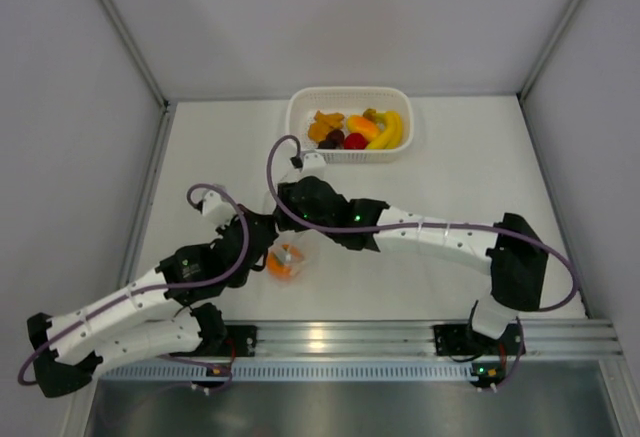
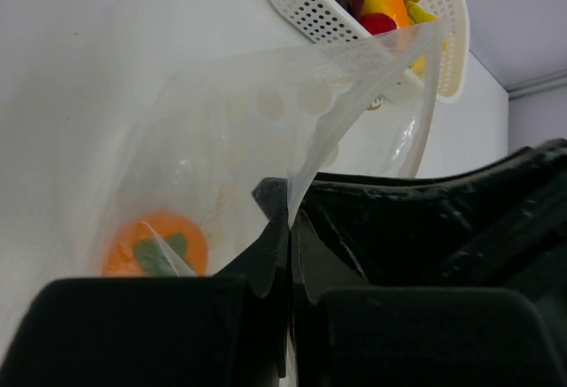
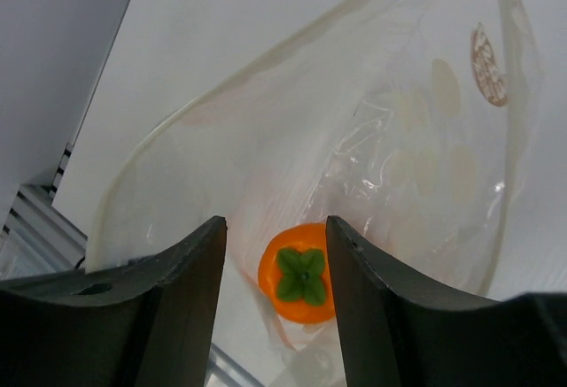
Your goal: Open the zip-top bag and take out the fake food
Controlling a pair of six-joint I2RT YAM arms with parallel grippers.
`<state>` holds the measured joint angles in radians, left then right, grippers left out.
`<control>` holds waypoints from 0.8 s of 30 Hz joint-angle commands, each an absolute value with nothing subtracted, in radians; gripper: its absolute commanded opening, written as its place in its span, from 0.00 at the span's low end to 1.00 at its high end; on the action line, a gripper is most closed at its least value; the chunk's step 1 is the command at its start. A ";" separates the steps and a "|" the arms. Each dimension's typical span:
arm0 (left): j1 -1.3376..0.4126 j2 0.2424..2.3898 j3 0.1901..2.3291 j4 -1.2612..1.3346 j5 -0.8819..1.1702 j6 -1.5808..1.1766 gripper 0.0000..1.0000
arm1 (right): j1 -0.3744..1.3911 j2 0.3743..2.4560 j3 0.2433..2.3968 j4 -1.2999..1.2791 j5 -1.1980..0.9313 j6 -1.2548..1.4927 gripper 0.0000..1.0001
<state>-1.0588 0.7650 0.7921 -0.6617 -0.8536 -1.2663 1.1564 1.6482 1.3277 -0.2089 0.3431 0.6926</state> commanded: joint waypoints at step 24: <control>-1.058 0.560 0.672 -0.652 -0.862 -1.213 0.00 | 1.207 1.747 1.085 0.119 0.083 0.595 0.62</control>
<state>-1.0599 0.5655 0.6765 -0.6727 -0.8349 -1.2419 1.1721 1.7782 1.1069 -0.0383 0.1467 0.6464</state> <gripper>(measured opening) 0.023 0.609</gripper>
